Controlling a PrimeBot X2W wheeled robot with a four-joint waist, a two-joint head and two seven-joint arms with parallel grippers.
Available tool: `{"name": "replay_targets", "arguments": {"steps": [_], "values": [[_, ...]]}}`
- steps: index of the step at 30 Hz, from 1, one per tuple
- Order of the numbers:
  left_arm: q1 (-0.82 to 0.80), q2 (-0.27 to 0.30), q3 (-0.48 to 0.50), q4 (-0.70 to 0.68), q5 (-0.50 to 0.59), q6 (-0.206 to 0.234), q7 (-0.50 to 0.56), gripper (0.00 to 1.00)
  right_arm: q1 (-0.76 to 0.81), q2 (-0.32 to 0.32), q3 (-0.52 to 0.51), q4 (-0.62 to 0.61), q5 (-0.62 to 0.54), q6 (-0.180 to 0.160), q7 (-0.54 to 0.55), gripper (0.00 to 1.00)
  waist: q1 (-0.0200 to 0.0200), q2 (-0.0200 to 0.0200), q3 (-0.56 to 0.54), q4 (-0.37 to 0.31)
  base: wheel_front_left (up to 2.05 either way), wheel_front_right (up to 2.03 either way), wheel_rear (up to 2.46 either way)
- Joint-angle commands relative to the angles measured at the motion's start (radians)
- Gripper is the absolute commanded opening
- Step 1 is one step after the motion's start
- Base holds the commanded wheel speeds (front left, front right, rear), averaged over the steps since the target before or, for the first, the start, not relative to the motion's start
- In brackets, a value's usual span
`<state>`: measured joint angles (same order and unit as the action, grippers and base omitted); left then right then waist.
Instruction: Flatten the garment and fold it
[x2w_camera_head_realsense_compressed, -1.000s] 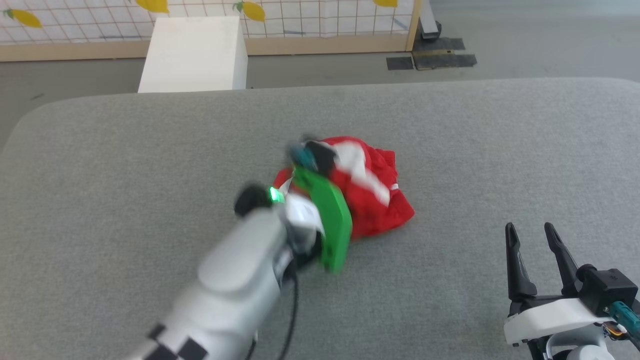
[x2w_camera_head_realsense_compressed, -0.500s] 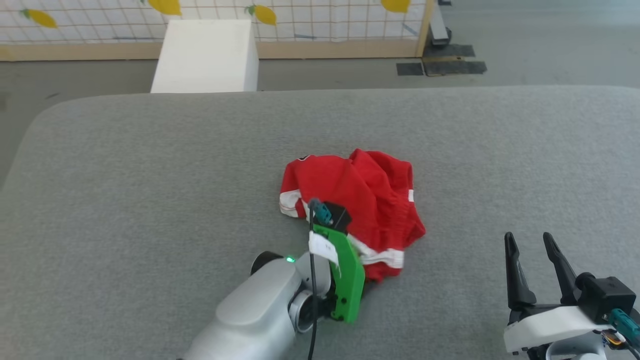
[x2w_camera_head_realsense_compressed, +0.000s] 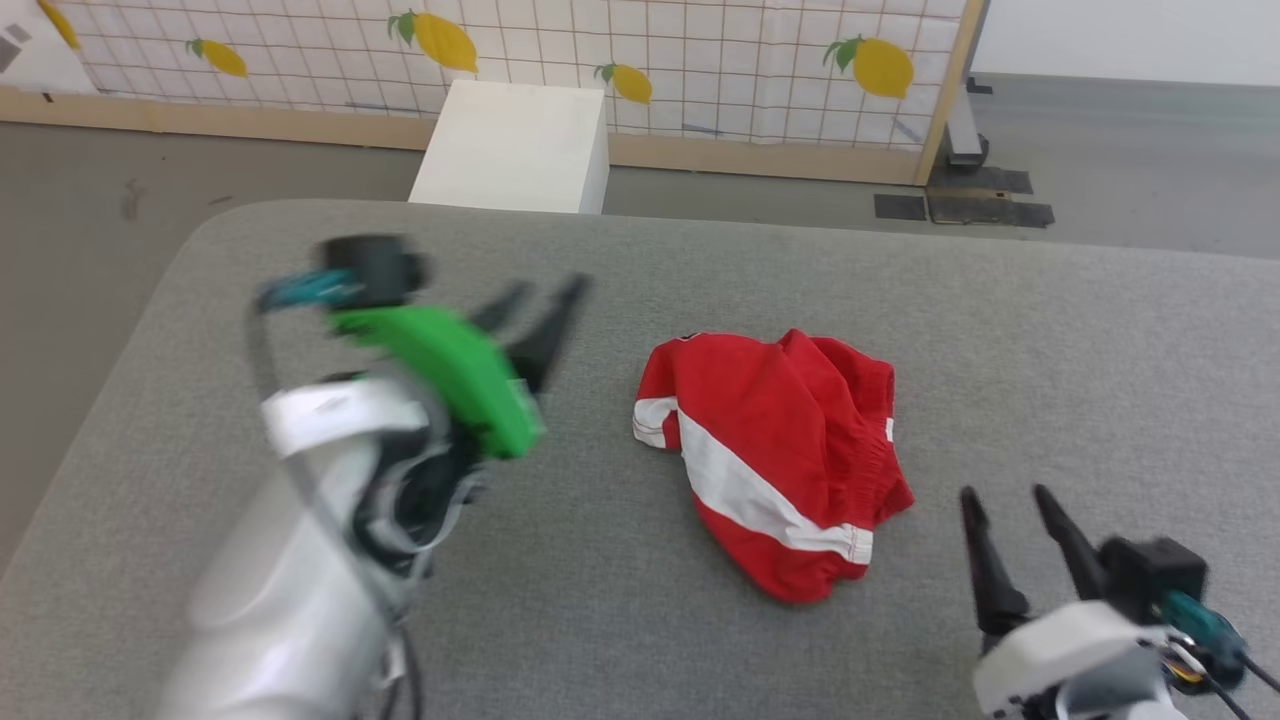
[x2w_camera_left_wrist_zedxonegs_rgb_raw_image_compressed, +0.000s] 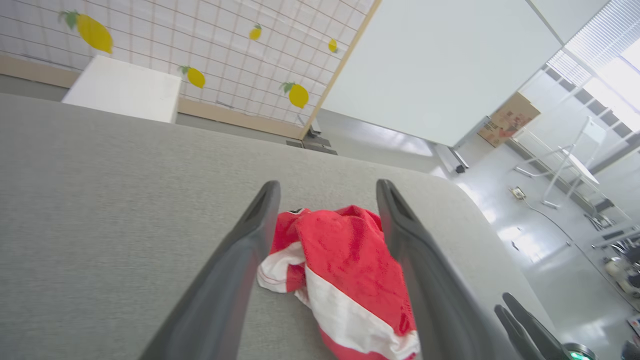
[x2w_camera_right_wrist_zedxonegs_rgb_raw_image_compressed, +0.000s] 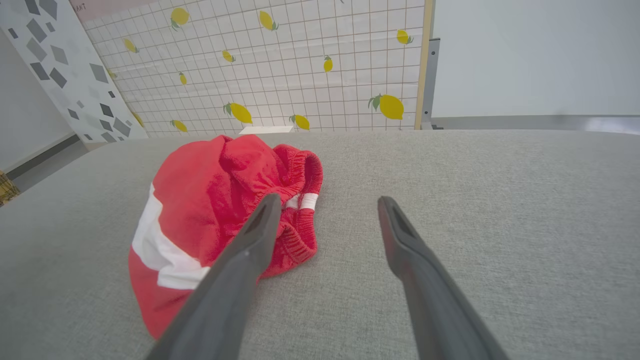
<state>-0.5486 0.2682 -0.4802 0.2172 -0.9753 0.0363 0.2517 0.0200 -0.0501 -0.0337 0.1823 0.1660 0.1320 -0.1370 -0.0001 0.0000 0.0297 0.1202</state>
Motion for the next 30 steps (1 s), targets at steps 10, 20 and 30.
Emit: {"name": "replay_targets", "arguments": {"steps": [10,20,30], "values": [[0.207,0.118,0.08,0.009,0.293,0.052,-0.491,1.0,-0.124,0.0,0.088,0.024,-0.041,-0.001,0.397,1.0,0.0001,0.0,0.014,0.025,0.0,0.0,0.0],[0.344,0.052,0.173,-0.095,0.505,0.072,-0.513,1.0,-0.189,0.0,0.175,0.039,-0.096,-0.001,0.741,1.0,0.0001,0.0,0.052,0.042,0.0,0.0,0.0],[0.413,-0.041,0.284,-0.135,0.597,0.013,-0.513,1.0,-0.225,0.0,0.222,0.061,-0.104,-0.001,0.758,0.0,0.0001,0.0,0.079,0.042,0.0,0.0,0.0]]}}
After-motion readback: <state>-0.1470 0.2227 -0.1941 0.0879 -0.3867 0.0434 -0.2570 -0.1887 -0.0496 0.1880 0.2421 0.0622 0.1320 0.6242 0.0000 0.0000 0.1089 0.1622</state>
